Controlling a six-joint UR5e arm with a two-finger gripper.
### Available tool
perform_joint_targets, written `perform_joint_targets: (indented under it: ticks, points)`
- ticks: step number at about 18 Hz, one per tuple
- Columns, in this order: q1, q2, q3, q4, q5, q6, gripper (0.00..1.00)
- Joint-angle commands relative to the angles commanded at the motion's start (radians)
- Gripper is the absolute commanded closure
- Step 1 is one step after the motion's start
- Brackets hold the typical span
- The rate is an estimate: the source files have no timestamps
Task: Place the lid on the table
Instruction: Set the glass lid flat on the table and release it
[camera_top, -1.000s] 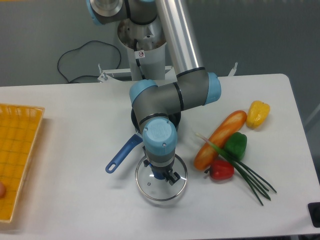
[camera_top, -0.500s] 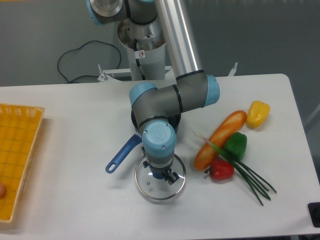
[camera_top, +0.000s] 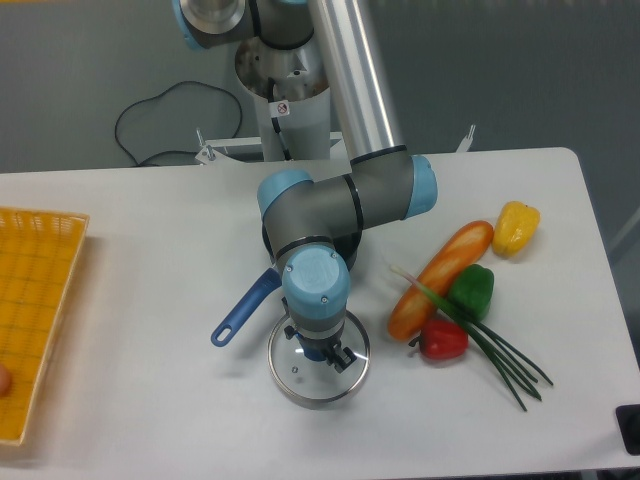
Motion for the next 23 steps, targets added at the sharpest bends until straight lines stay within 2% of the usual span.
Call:
perform_joint_targets:
  ticks: [23]
  points:
    - [-0.003,-0.012,-0.002,0.000,0.000,-0.009,0.40]
